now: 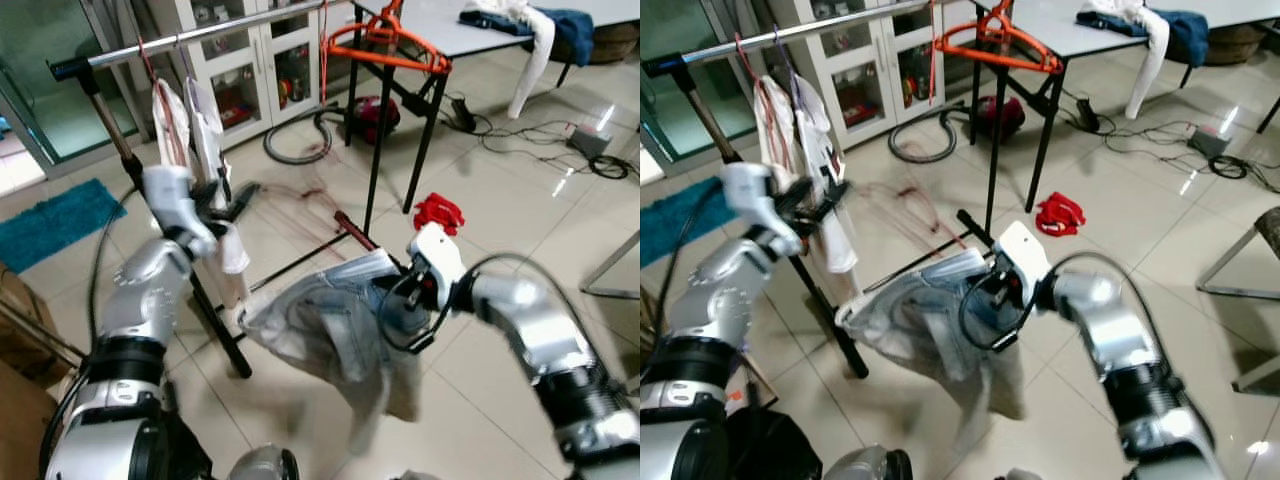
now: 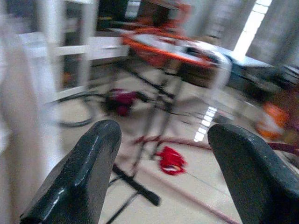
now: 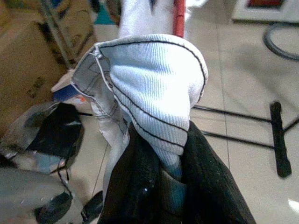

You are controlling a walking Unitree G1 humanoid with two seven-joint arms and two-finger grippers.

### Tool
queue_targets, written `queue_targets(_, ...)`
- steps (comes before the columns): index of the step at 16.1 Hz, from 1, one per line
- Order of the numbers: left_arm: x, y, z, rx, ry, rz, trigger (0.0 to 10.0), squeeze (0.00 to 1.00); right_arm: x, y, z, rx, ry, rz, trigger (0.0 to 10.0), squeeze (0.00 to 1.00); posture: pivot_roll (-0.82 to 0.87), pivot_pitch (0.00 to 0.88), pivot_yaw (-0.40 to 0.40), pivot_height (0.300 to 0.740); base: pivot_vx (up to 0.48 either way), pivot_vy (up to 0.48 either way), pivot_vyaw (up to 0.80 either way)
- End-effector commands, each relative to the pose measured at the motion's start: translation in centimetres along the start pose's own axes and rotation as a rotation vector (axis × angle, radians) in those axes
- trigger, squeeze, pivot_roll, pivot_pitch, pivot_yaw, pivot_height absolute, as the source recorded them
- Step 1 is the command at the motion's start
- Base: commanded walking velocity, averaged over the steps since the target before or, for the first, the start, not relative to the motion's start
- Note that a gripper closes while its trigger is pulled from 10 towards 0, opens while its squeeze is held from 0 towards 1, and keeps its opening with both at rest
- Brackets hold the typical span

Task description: Hang hanger

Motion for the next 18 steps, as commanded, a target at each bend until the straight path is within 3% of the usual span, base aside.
queue_targets(1, -0.5, -0.9, -0.9, -0.020, 0.073, -0.023, 10.0, 0.00, -0.1, 1.0, 0.5, -0.017, -0.053, 0.066, 10.0, 0.00, -0.09, 0.000, 0.070, 0.740, 0.000, 0.000, 0.00)
queue_targets(4, -1.0, -2.4, -1.5, -0.043, 0.157, -0.060, 10.0, 0.00, 0.1, 0.2, 0.8, 0.029, -0.150, 0.100, 10.0, 0.00, -0.09, 0.000, 0.069, 0.740, 0.000, 0.000, 0.00)
queue_targets(8, -3.2, -6.9, 1.6, 0.021, 0.123, -0.164, 10.0, 0.00, -1.3, -1.9, 1.4, 0.095, -0.314, 0.129, 10.0, 0.00, -0.09, 0.000, 0.063, 0.740, 0.000, 0.000, 0.00)
queue_targets(10, -4.8, -9.6, 1.8, 0.048, 0.209, -0.236, 10.0, 0.00, -1.8, -4.2, 1.5, 0.149, -0.414, 0.132, 10.0, 0.00, -0.10, 0.000, 0.063, 0.740, 0.000, 0.000, 0.00)
queue_targets(13, -6.6, -12.4, 1.0, 0.102, 0.360, -0.345, 10.0, 0.00, -0.9, -6.9, 1.3, 0.296, -0.470, 0.154, 10.0, 0.00, -0.11, 0.000, 0.069, 0.740, 0.000, 0.000, 0.00)
queue_targets(14, -7.3, -14.5, 0.3, 0.119, 0.401, -0.455, 10.0, 0.00, -0.3, -9.1, 1.8, 0.487, -0.508, 0.129, 10.0, 0.00, -0.11, 0.000, 0.076, 0.740, 0.000, 0.000, 0.00)
queue_targets(15, -7.6, -15.3, 0.1, 0.141, 0.406, -0.504, 10.0, 0.00, 0.0, -10.2, 1.8, 0.508, -0.518, 0.082, 10.0, 0.00, -0.11, 0.000, 0.074, 0.740, 0.000, 0.000, 0.00)
queue_targets(16, -8.7, -17.3, -0.1, 0.121, 0.424, -0.625, 10.0, 0.00, 0.1, -12.4, 1.9, 0.596, -0.567, -0.006, 10.0, 0.00, -0.10, 0.000, 0.071, 0.740, 0.000, 0.000, 0.00)
queue_targets(17, -9.6, -19.0, 0.5, 0.075, 0.403, -0.723, 10.0, 0.00, 0.2, -13.6, 1.7, 0.636, -0.583, -0.070, 10.0, 0.00, -0.11, 0.000, 0.073, 0.740, 0.000, 0.000, 0.00)
queue_targets(18, -10.2, -20.2, 1.8, 0.083, 0.326, -0.797, 10.0, 0.00, 0.2, -14.3, 1.6, 0.655, -0.600, -0.114, 10.0, 0.00, -0.11, 0.000, 0.070, 0.740, 0.000, 0.000, 0.00)
Point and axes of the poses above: a point about 5 cm out from each wrist's last joint towards the gripper, its own x axis pointing out of the wrist towards the gripper, its own y axis along the axis of the wrist's last joint, z = x × y, the point moved 3 cm from there along x, pointing out of the wrist towards the gripper, and after that the axes turned 6 degrees about x, right-handed, at the moved point
